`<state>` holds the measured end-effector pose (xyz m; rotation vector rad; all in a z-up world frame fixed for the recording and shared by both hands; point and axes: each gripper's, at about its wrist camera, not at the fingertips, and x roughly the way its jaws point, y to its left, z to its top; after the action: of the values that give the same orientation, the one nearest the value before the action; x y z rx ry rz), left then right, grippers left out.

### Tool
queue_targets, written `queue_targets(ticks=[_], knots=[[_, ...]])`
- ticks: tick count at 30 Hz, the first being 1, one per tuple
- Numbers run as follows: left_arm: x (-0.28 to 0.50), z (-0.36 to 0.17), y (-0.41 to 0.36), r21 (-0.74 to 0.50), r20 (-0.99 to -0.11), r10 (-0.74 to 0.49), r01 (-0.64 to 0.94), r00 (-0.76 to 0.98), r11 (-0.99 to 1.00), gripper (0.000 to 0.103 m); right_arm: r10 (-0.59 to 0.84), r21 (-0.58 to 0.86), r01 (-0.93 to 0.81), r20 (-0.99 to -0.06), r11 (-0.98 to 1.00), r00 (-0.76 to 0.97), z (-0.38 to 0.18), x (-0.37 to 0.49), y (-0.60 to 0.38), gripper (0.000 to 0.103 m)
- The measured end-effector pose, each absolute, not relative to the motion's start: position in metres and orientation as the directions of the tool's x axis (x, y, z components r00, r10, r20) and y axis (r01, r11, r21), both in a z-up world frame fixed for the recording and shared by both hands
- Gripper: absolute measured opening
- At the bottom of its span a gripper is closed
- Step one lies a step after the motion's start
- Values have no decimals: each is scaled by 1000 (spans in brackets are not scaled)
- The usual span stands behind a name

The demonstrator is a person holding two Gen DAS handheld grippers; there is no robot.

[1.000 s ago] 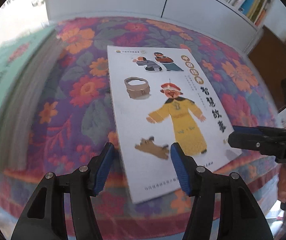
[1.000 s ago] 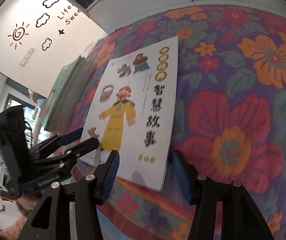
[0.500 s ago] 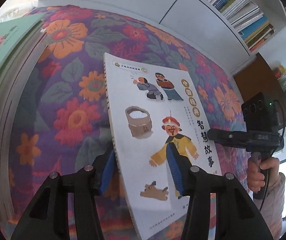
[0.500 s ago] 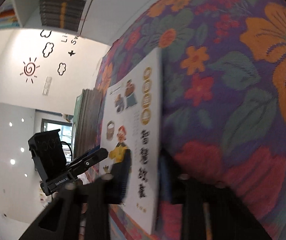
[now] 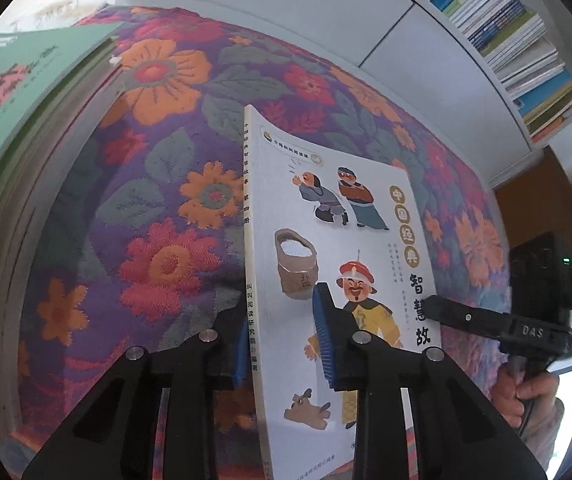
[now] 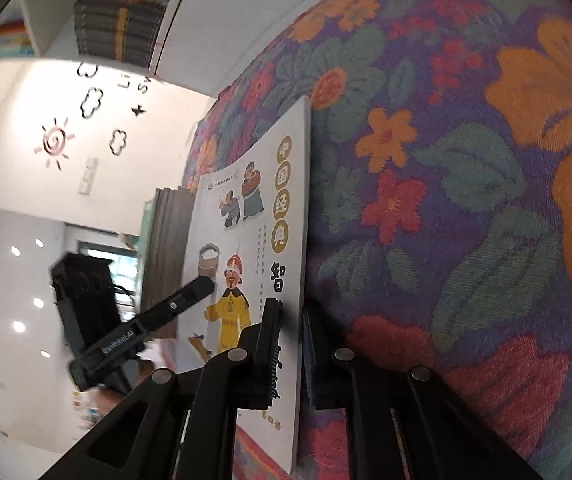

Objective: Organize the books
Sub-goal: 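Grasp the white book with the left gripper while the right gripper holds its edge, then carry the white book with the left gripper and lower it onto the stack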

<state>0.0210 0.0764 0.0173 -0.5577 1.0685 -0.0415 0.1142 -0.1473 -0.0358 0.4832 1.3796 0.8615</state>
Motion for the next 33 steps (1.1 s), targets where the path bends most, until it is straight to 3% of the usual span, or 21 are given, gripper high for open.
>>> queue_targets(ticks=[4,12,33], knots=[[23,21,79,-431,-838,-285,-244,465,869,25,723,694,-274,-691,665,4,-24,107,-146,11],[12,38,87,-339,-871,-192,-270,452,901,25,744,699,-345,-668,627,-1,-1,92,-130,11],[-12,123,87,-298,-815,-207,-85,541,951,25,754,619,-472,-634,628,172,88,38,-124,11]])
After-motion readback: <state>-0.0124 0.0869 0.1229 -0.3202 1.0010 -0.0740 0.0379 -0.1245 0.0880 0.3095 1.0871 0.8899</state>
